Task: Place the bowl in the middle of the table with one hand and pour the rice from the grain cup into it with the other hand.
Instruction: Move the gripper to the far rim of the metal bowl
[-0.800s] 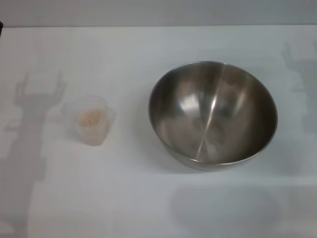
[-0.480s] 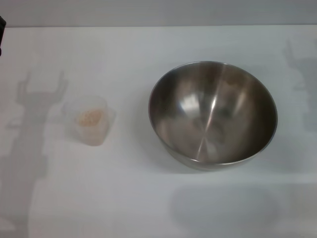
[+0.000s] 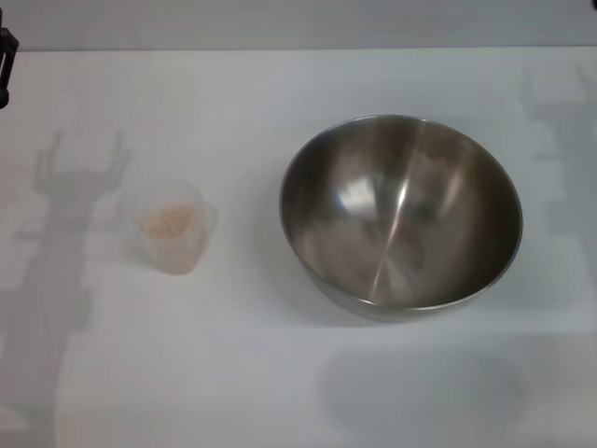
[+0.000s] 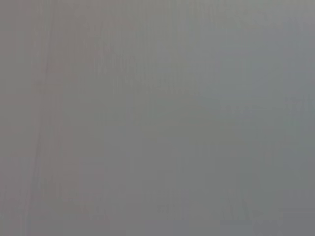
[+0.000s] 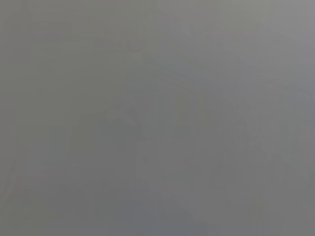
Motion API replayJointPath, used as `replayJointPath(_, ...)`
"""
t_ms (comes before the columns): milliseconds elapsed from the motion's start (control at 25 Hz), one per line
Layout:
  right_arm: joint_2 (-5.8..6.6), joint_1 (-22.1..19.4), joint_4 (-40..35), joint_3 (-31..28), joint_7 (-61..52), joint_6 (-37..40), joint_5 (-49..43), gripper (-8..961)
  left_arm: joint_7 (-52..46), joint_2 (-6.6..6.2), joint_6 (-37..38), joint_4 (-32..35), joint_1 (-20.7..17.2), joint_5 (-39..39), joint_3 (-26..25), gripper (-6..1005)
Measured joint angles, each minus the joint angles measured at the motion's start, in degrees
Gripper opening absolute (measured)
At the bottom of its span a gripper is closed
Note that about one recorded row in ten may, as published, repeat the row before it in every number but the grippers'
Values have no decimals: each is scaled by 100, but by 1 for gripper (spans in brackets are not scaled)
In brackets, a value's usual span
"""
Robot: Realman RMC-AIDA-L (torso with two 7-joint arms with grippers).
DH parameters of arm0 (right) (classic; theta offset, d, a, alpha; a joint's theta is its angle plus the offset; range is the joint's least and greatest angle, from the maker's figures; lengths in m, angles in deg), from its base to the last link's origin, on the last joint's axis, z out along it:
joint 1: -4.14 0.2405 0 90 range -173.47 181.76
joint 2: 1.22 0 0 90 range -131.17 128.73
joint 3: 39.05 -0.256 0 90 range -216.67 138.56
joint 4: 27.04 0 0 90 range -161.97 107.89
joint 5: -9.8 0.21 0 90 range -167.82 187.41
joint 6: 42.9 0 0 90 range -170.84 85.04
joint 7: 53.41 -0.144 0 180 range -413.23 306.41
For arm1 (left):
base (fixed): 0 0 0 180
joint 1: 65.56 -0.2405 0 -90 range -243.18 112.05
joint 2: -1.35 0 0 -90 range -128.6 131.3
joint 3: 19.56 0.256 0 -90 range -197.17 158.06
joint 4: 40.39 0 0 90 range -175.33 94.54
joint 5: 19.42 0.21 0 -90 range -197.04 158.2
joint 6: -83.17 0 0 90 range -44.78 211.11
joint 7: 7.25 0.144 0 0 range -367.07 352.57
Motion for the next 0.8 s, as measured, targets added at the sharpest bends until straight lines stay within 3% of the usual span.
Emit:
replayJointPath(120,0,-227,-860,-149,745,-932,0,769,0,-1,-28,4,4,10,2,843)
replayJointPath(160,0,-389,-1479,-365,988,-1705,-42,769,0,-3,-43,4,2,14,6,843)
replayJointPath(200,0,-389,-1479,-365,988,-1705,-42,769,0,-3,-43,4,2,14,6,843)
replayJointPath(400,-16,-760,-2972,-995,1007,-3730,-351,768,-4,-9,-52,3,-34,16,6,843)
replayJointPath(520,-11,-864,-3832,-1400,1016,-5369,-372,768,-12,-13,-50,3,-46,19,3,843)
replayJointPath(560,-4,-868,-4349,-1725,1027,-6550,-374,768,-18,-13,-47,7,-48,20,8,843)
replayJointPath(600,-4,-868,-4349,-1725,1027,-6550,-374,768,-18,-13,-47,7,-48,20,8,843)
replayJointPath(800,13,-819,-5601,-2516,1069,-9349,-378,767,-17,-12,-31,11,-50,21,21,843)
